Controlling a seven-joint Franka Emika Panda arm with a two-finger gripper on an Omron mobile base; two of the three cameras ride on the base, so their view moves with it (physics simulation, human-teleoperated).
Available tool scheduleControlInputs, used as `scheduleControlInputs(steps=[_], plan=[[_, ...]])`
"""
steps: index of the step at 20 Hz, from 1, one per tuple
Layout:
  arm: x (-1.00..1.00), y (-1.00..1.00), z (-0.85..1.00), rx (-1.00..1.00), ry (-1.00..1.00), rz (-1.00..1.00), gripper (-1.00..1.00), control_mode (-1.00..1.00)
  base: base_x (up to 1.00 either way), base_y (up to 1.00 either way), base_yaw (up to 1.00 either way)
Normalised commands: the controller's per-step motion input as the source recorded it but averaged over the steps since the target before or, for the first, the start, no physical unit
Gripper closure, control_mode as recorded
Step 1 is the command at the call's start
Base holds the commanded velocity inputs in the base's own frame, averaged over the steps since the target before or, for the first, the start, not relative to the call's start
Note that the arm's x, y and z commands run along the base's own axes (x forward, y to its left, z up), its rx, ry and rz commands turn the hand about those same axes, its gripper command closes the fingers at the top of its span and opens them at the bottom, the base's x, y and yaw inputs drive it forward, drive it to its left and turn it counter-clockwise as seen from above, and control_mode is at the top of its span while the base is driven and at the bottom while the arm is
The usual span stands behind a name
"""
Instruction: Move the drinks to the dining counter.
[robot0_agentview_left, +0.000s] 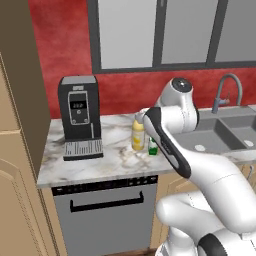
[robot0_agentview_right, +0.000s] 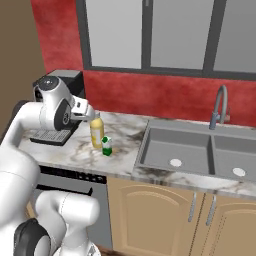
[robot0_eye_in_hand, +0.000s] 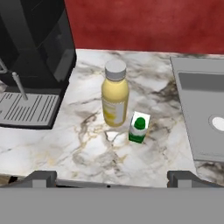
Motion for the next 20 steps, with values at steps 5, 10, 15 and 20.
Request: scheduleControlInputs(steps=[5,10,15,20], plan=[[0.25,0.0,-0.1,0.0,0.0,-0.01,-1.0,-1.0,0.0,0.0,0.0],[0.26,0.0,-0.13,0.0,0.0,-0.01,-1.0,-1.0,0.0,0.0,0.0],[0.22,0.0,-0.13,0.0,0.0,0.0,-1.0,-1.0,0.0,0.0,0.0],[0.24,0.0,-0.13,0.0,0.0,0.0,-1.0,-1.0,0.0,0.0,0.0]])
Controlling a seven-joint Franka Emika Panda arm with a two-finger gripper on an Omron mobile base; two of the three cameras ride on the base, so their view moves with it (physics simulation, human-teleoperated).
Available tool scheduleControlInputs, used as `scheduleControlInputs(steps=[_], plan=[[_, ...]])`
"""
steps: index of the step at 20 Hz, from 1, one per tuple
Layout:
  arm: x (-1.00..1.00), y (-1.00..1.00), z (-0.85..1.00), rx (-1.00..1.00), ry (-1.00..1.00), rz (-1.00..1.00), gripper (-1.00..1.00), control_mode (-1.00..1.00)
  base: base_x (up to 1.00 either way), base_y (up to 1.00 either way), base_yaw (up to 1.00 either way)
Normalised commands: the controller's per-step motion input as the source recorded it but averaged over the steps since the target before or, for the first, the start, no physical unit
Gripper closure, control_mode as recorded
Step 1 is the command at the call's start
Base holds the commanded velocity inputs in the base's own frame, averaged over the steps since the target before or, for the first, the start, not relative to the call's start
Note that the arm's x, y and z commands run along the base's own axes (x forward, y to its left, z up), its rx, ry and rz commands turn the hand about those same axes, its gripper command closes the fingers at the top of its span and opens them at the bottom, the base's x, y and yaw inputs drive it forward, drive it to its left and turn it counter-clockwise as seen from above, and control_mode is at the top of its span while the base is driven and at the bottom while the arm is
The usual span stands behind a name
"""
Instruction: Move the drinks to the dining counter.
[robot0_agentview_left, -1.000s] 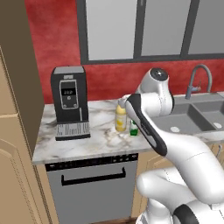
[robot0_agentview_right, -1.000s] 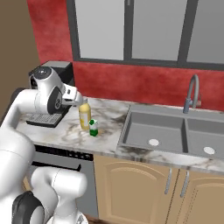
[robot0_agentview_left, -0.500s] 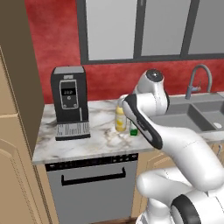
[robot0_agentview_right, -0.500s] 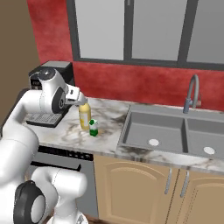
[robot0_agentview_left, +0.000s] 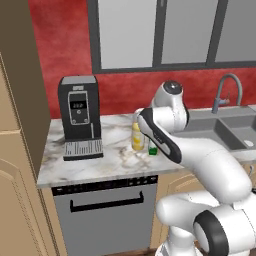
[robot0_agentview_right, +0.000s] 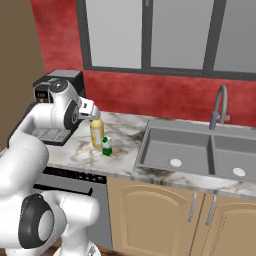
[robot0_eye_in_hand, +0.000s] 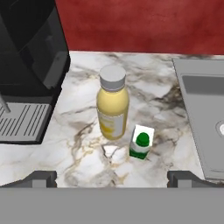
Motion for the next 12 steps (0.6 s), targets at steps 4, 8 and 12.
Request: scheduleControlInputs(steps=[4,8,12], plan=[[0.25,0.0,-0.15,0.0,0.0,0.0,-1.0,-1.0,0.0,0.0,0.0],[0.26,0.0,-0.15,0.0,0.0,0.0,-1.0,-1.0,0.0,0.0,0.0],[0.24,0.0,-0.14,0.0,0.0,0.0,-1.0,-1.0,0.0,0.0,0.0]])
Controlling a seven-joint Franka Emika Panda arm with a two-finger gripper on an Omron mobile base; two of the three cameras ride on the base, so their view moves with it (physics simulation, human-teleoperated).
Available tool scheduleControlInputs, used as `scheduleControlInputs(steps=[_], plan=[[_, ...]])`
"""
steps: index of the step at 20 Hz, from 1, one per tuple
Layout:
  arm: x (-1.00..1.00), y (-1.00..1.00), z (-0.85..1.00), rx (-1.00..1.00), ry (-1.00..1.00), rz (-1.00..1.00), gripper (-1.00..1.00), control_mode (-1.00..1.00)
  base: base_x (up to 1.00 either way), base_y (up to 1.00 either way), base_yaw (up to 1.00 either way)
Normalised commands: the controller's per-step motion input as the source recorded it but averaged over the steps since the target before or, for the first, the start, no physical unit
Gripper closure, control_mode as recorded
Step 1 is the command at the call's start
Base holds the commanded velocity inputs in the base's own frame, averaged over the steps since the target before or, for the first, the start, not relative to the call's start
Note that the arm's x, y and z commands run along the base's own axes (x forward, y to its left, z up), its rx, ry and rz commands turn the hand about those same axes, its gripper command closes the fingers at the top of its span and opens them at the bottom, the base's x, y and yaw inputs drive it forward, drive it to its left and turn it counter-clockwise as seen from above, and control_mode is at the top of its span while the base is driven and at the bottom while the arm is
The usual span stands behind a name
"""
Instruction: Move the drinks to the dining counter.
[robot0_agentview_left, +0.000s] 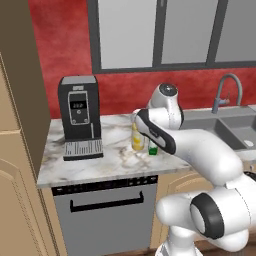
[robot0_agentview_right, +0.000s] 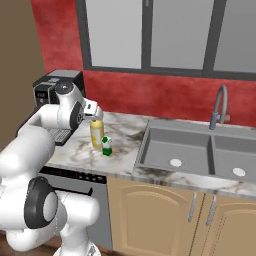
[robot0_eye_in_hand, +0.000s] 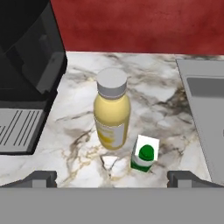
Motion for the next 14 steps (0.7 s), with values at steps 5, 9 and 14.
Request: scheduleControlInputs(steps=[5,9,14], plan=[[0.27,0.0,-0.16,0.0,0.0,0.0,-1.0,-1.0,0.0,0.0,0.0],[0.23,0.0,-0.15,0.0,0.0,0.0,-1.0,-1.0,0.0,0.0,0.0],[0.25,0.02,-0.13,0.0,0.0,0.0,-1.0,-1.0,0.0,0.0,0.0]])
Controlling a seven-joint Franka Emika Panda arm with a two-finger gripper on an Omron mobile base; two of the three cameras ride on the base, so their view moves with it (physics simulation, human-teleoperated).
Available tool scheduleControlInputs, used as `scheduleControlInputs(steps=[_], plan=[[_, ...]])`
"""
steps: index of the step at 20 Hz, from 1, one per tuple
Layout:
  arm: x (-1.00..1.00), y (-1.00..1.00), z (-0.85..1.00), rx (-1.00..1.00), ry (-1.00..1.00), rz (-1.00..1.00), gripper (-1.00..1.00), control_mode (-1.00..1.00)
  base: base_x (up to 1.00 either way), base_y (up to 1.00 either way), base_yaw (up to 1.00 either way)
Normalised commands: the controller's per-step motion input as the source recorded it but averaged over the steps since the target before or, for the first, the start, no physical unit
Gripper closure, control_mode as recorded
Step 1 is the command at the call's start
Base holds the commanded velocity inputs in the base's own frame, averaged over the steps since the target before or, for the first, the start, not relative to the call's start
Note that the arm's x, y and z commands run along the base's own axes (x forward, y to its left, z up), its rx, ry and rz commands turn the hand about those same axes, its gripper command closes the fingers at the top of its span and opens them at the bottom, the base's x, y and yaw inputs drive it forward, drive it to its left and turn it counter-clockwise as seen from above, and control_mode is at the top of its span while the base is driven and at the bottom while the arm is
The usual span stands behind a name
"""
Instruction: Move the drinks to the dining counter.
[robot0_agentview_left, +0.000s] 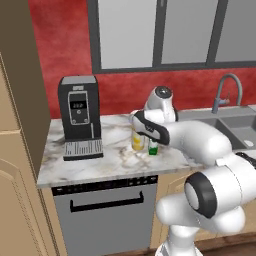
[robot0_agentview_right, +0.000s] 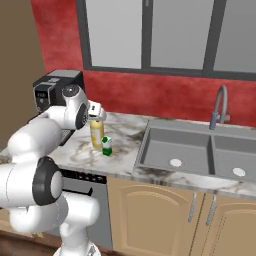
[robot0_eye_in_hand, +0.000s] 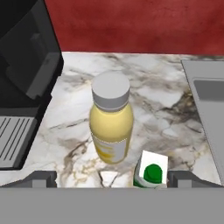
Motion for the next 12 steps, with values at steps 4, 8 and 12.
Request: scheduleControlInputs(steps=[4,8,12], plan=[[0.23,0.04,-0.1,0.0,0.01,0.0,-1.0,-1.0,0.0,0.0,0.0],[0.19,0.06,-0.08,0.0,0.01,0.0,-1.0,-1.0,0.0,0.0,0.0],[0.16,0.03,-0.04,0.0,0.0,0.0,-1.0,-1.0,0.0,0.0,0.0]])
